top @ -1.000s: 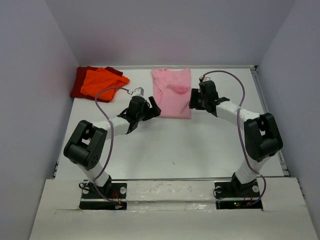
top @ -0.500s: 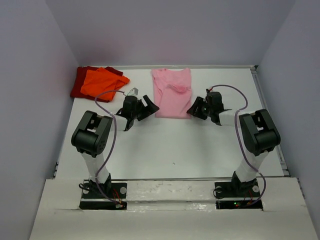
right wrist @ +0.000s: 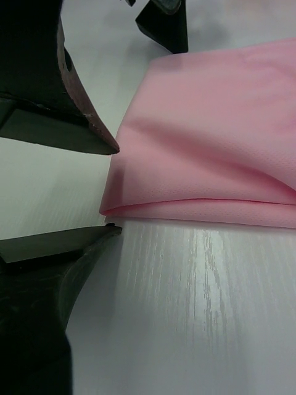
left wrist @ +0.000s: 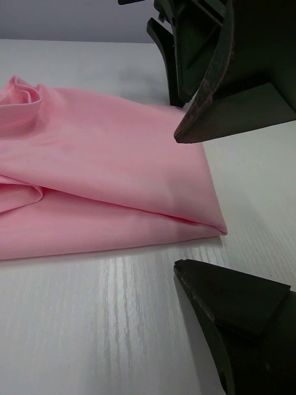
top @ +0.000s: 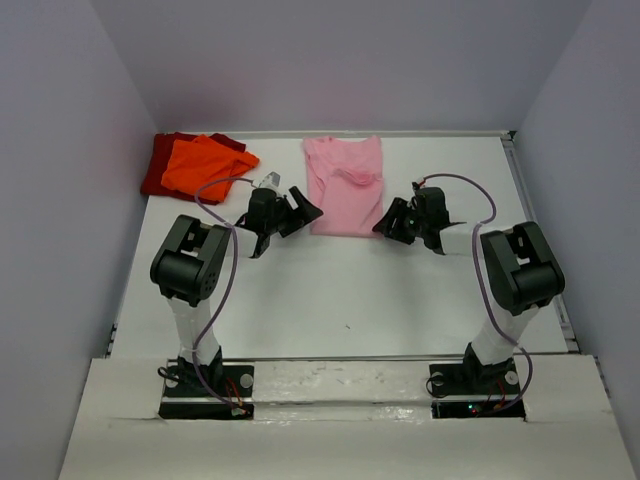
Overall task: Fold and stack the t-shirts
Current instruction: Grab one side of the 2/3 rectangular tshirt with both arms
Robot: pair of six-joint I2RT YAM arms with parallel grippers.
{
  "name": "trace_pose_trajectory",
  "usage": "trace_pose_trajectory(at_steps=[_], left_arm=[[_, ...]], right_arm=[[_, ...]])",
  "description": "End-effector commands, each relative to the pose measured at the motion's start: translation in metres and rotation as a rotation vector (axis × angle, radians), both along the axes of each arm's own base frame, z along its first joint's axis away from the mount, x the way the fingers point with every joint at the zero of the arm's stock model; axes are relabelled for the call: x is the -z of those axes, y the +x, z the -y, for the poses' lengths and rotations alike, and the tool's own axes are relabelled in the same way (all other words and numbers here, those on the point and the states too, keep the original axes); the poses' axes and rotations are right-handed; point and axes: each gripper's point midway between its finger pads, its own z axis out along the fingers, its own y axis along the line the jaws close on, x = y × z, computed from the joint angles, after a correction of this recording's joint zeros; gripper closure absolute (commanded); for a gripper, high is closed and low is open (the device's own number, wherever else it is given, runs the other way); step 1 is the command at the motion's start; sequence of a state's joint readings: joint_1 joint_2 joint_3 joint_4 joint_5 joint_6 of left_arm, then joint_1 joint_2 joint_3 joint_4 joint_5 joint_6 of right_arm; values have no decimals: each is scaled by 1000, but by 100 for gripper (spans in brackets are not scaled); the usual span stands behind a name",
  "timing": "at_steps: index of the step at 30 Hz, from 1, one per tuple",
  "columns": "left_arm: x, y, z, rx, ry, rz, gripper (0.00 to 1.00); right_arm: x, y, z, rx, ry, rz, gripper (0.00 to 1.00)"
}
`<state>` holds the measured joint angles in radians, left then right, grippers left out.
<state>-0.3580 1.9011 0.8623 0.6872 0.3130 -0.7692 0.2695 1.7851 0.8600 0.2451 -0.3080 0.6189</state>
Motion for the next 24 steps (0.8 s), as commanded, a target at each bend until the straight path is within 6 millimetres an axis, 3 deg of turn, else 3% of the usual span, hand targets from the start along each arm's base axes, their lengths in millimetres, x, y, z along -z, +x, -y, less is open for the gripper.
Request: trace_pose_trajectory(at_steps=[1, 6, 11, 21, 23, 24], left_arm=[[20, -6, -1, 10, 28, -62, 9], [23, -10, 5, 32, 29, -78, 15], [38, -25, 14, 63, 93, -153, 16], [51, -35, 12, 73, 182, -210, 17], [53, -38, 10, 69, 194, -218, 21], [53, -40, 8, 68, 201, -218, 28]], right_arm=[[11, -14, 14, 4, -92, -29, 44], [26, -15, 9, 7, -67, -80, 44], [19, -9, 6, 6, -53, -65, 44], [6, 0, 2, 11, -32, -38, 44], [5, 3, 1, 12, -30, -36, 46], [9, 2, 0, 9, -27, -46, 50]])
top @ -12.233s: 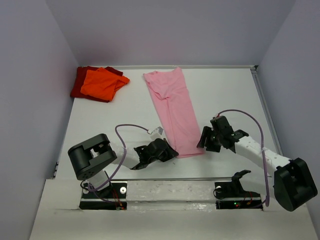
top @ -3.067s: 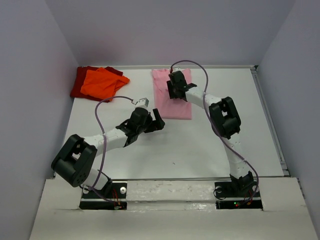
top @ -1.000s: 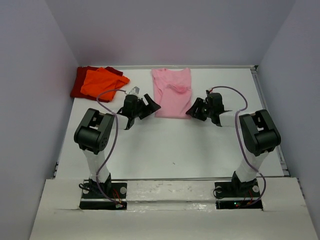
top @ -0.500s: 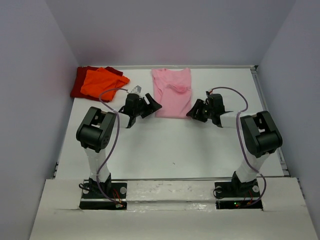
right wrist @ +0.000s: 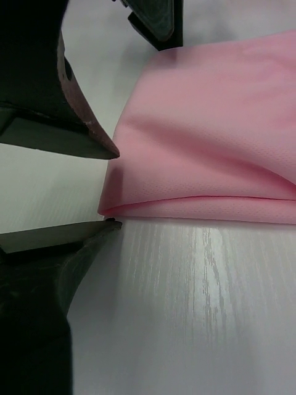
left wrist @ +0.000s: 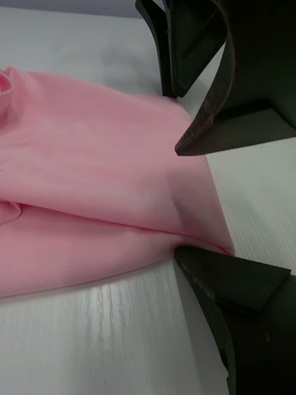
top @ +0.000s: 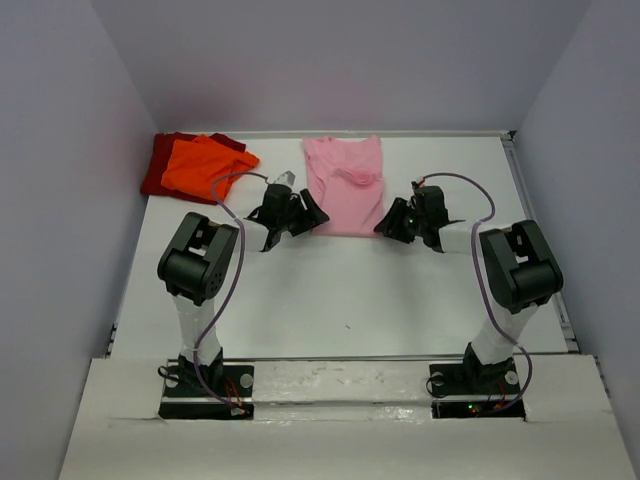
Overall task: Fold and stack the t-shirts
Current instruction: Grab one side of the 2/3 rectangular tshirt with both arms
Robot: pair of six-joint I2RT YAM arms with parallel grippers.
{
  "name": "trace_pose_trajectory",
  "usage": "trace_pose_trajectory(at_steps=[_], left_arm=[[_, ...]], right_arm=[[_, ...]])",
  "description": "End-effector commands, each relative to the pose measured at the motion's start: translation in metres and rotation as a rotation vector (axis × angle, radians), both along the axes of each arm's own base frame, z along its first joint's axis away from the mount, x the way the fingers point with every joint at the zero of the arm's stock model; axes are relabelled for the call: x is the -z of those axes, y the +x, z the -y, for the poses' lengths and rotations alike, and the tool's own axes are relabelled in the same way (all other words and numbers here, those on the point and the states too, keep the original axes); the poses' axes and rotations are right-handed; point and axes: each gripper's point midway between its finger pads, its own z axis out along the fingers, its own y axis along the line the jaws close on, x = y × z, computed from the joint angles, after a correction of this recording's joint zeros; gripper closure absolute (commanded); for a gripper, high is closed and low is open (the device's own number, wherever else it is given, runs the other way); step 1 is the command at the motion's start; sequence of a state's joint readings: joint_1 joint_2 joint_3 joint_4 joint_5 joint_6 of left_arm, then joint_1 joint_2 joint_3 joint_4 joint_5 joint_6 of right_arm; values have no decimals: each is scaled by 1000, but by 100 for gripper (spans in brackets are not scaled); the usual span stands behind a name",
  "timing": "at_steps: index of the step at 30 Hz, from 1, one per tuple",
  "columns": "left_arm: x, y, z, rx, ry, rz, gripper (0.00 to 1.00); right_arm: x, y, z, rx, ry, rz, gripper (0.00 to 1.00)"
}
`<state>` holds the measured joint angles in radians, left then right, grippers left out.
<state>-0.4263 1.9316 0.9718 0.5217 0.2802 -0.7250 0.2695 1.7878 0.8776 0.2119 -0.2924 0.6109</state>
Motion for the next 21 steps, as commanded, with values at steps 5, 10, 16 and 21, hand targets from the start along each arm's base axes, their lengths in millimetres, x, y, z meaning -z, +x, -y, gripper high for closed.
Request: trace_pose_trajectory(at_steps=[5, 10, 16, 21], left_arm=[[49, -43, -19, 22, 129, -179, 100], [48, -49, -19, 35, 132, -174, 100], [41, -66, -14, 67, 107, -163, 100], [27, -90, -15, 93, 83, -131, 100]], right_arm=[[10, 2, -6, -12, 10, -41, 100], [-3, -2, -6, -27, 16, -8, 100], [-18, -18, -2, -29, 19, 19, 100], [-22, -53, 2, -37, 31, 9, 100]])
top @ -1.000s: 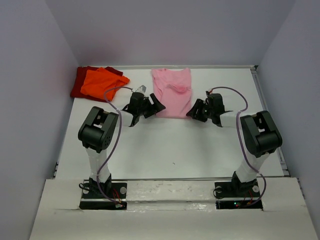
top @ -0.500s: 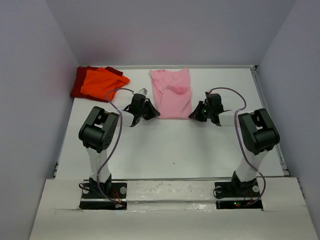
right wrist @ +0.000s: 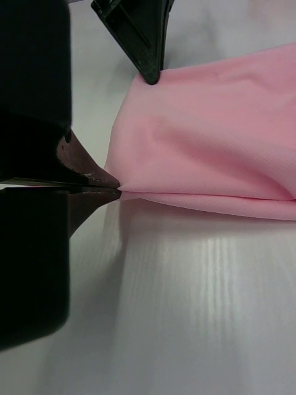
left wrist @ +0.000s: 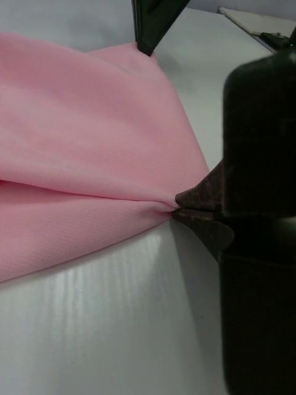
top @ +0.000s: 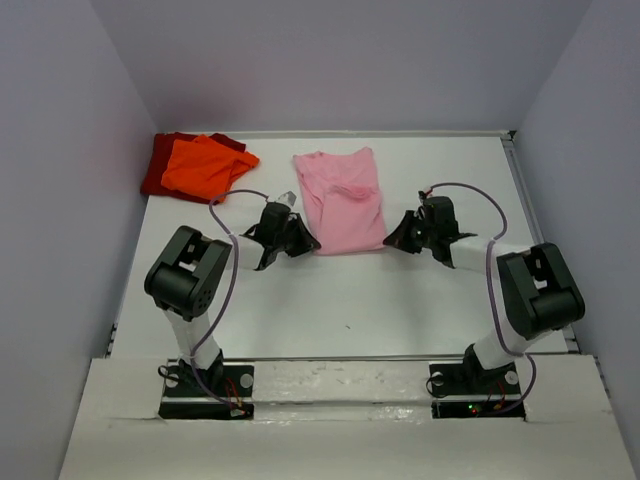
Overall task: Fold and stack the t-shirts
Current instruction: Grab one side of the 2/3 rectangular tshirt with both arms, then fold the long partially folded tshirt into a neat square
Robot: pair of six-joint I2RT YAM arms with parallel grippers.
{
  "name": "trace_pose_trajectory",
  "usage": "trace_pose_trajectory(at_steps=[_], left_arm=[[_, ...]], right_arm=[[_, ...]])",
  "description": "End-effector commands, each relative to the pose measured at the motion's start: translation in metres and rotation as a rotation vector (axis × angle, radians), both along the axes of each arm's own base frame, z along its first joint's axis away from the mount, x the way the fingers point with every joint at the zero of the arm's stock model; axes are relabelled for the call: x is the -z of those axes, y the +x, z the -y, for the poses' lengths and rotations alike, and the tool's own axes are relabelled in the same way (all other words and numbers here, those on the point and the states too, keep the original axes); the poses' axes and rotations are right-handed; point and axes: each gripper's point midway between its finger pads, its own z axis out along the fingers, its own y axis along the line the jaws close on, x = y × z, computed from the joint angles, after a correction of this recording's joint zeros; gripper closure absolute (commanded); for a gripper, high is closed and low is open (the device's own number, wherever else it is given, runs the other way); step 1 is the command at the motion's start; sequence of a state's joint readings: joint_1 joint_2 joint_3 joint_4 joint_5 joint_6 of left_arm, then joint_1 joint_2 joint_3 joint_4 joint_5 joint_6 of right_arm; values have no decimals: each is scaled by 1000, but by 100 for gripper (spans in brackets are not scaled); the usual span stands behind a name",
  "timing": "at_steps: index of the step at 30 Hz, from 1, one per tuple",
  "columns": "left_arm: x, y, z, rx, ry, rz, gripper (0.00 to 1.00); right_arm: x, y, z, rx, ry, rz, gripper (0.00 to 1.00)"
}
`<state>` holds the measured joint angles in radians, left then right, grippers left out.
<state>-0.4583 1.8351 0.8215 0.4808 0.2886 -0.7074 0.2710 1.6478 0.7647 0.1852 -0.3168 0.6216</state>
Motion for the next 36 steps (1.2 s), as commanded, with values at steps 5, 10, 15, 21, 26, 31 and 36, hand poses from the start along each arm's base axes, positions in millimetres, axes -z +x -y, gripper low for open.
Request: trace_pose_trajectory(at_steps=[5, 10, 15, 21, 26, 31, 36], left_arm=[[-10, -83, 4, 89, -7, -25, 100], [-30, -135, 17, 121, -68, -14, 100], [-66, -152, 2, 83, -104, 41, 100], [-124, -120, -9, 14, -87, 169, 100], [-132, -91, -8, -1, -78, 204, 100], [-121, -52, -7, -6, -11, 192, 100], [-128, -25, 1, 15, -25, 218, 100]], right_arm=[[-40, -60, -13, -54, 13, 79, 100], [-58, -104, -14, -59, 39, 96, 100], [-87, -122, -1, -22, 46, 141, 100], [-112, -92, 4, 32, -14, 215, 100], [-108, -54, -4, 53, -74, 216, 100], [-113, -15, -15, 77, -101, 240, 100], [-123, 23, -20, 119, -141, 278, 100]])
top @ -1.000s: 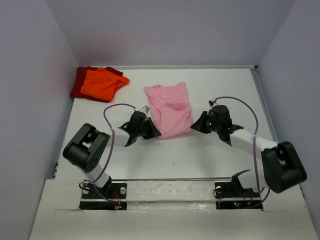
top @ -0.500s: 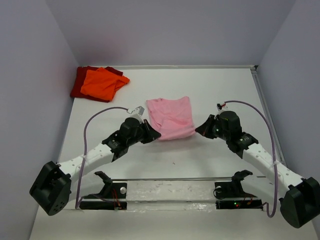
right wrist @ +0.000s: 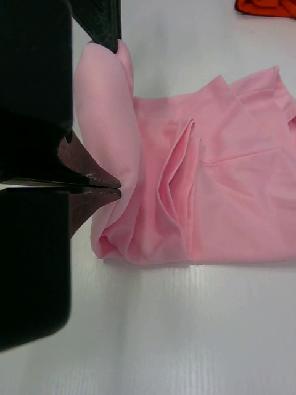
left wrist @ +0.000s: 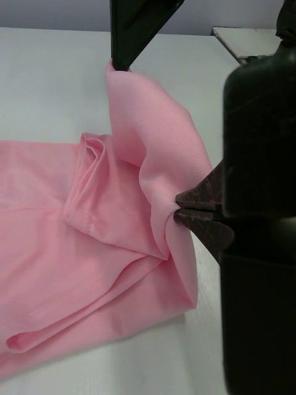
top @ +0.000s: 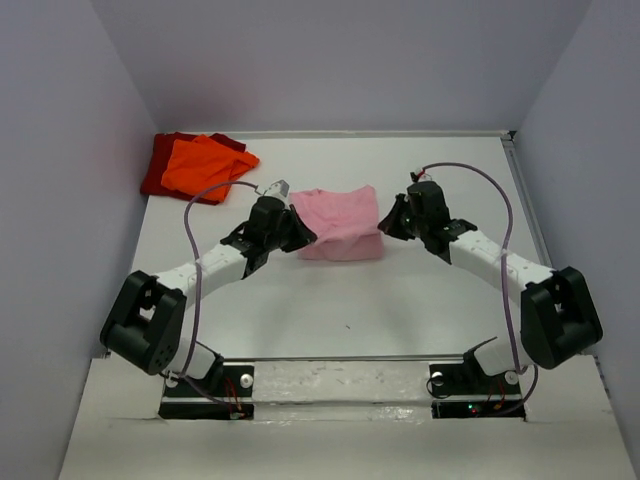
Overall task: Fold and stack the t-shirts
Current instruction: Fold the long partially folded tshirt into a neat square
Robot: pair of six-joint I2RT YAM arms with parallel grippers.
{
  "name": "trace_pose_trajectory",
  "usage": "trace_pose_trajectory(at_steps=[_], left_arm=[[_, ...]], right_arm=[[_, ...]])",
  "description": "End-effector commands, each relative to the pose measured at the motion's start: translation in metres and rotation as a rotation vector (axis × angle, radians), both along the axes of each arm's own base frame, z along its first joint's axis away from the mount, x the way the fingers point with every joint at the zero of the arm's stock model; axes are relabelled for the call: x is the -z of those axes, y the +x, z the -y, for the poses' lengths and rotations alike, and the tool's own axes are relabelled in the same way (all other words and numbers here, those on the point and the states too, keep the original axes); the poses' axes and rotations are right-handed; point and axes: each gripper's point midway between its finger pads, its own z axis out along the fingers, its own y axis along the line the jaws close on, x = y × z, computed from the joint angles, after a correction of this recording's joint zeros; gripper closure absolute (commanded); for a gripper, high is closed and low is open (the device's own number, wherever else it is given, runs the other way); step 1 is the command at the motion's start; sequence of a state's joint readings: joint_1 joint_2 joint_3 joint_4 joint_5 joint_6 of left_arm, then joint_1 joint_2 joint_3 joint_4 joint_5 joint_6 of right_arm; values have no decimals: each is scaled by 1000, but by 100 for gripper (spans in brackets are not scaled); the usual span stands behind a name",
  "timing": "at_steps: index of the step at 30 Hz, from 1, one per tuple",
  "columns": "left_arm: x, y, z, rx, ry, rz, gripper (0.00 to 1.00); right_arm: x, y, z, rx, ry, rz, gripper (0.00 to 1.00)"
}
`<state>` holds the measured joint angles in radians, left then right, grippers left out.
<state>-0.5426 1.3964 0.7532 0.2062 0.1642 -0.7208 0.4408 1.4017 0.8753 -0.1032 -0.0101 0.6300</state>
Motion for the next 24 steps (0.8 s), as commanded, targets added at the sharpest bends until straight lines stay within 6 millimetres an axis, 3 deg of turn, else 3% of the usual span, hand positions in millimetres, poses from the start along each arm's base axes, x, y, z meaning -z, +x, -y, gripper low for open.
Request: trace_pose_trajectory(at_steps=[1, 7, 9, 10, 12, 13, 14, 15, 16, 17, 18, 19, 20, 21, 22, 23, 24], left_arm=[[-32, 26, 9, 40, -22, 107, 100], [-39, 58, 6, 26, -12, 123, 100], [-46, 71, 3, 25, -13, 129, 100], [-49, 77, 1, 20, -12, 135, 100], [-65, 93, -2, 4, -23, 167, 100], [-58, 102, -8, -14, -12, 147, 100], [-66, 113, -10, -18, -20, 162, 100], [-64, 119, -13, -30, -17, 155, 100], [-55, 130, -19, -51, -10, 144, 100], [-50, 138, -23, -66, 1, 132, 100], [-59, 154, -29, -105, 6, 148, 100], [-37, 164, -36, -132, 30, 95, 98], [-42, 182, -49, -172, 27, 105, 50], [-28, 191, -54, -184, 40, 82, 29], [-23, 195, -63, -207, 57, 60, 23], [-23, 202, -72, -237, 74, 66, 4], [-27, 209, -80, -248, 79, 78, 1]], right_arm=[[-37, 43, -9, 31, -13, 144, 100], [-53, 73, -19, 36, -20, 180, 100], [-68, 91, -23, 53, -23, 217, 100], [-59, 92, -24, 51, -34, 199, 100], [-60, 110, -33, 46, -37, 198, 100], [-60, 120, -31, 61, -44, 202, 100], [-79, 136, -37, 63, -29, 245, 100], [-78, 144, -41, 54, -39, 243, 100], [-54, 159, -43, 40, -62, 205, 100], [-49, 170, -48, 39, -73, 185, 100], [-78, 195, -43, 59, -57, 215, 100], [-41, 212, -47, 45, -79, 159, 84], [-38, 222, -53, 42, -77, 154, 62], [-60, 240, -54, 19, -68, 207, 31], [-34, 250, -55, 8, -83, 166, 19], [-34, 254, -57, 1, -89, 167, 16], [-32, 256, -56, -18, -119, 172, 14]])
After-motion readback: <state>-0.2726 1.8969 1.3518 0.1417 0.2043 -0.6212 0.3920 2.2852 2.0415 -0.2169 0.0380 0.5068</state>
